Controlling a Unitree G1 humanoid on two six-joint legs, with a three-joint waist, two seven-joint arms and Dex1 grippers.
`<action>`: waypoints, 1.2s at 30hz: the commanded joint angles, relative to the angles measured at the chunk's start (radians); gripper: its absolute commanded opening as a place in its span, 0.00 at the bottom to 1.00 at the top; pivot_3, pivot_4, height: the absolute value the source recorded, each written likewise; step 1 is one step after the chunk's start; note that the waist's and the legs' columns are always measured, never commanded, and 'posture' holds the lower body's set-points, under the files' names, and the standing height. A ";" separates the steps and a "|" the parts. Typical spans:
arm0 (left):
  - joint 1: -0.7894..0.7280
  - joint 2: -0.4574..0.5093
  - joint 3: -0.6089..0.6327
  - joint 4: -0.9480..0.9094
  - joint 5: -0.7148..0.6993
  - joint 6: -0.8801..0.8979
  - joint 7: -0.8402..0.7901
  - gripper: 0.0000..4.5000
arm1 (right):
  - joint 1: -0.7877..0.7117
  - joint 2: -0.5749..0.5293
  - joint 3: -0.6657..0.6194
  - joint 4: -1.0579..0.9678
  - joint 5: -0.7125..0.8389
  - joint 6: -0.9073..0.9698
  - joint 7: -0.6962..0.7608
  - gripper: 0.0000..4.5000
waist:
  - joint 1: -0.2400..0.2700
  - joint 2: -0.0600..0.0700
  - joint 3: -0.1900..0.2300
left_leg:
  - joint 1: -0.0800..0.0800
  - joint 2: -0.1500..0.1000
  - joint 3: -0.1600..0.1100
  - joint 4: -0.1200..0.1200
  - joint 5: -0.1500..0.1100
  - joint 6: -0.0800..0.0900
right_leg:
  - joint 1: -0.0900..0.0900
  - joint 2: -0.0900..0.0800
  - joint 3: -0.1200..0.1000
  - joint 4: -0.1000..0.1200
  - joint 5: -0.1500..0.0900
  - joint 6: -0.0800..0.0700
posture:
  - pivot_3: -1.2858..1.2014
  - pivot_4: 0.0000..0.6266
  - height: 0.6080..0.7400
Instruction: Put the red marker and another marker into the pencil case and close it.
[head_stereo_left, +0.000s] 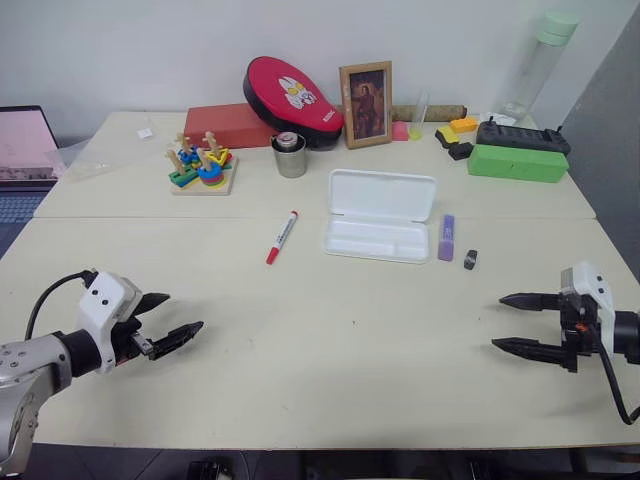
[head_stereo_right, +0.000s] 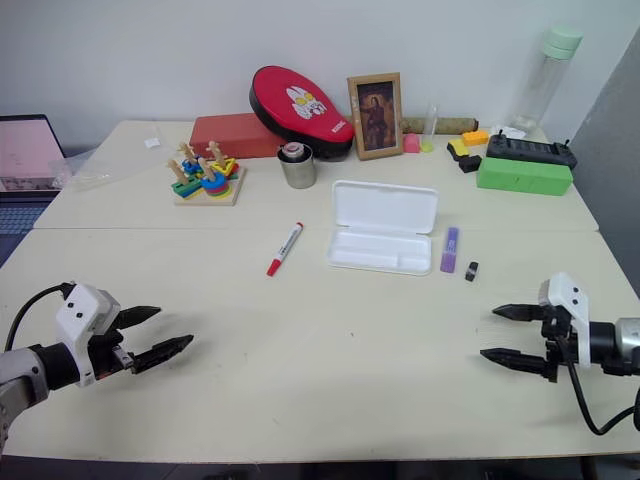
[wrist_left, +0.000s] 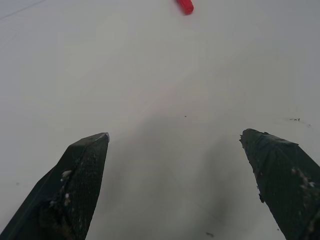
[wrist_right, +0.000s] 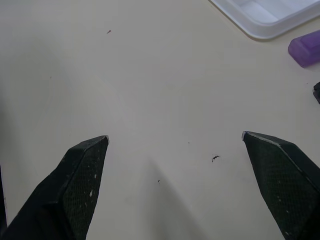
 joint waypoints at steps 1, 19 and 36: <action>0.003 0.001 0.063 -0.022 -0.022 -0.002 -0.003 1.00 | -0.023 0.003 0.005 0.004 0.008 -0.005 0.005 1.00 | 0.001 0.000 0.000 | 0.000 0.000 0.000 0.000 0.000 0.000 | 0.000 0.000 0.000 0.000 0.000 0.000 | 0.52 0.24 1.00; 0.031 0.001 0.060 -0.026 -0.021 0.005 -0.010 1.00 | -0.058 -0.002 0.037 0.038 0.003 -0.016 0.017 1.00 | 0.001 0.000 0.000 | 0.000 0.000 0.000 0.000 0.000 0.000 | 0.000 0.000 0.000 0.000 0.000 0.000 | 0.52 0.24 1.00; -0.084 -0.070 0.013 -0.070 -0.069 -0.013 0.048 1.00 | -0.207 0.063 0.145 0.045 -0.020 -0.028 -0.004 1.00 | 0.000 0.000 0.000 | 0.000 0.000 0.000 0.001 0.000 0.000 | 0.000 0.000 0.000 0.001 0.000 0.000 | 0.52 0.24 1.00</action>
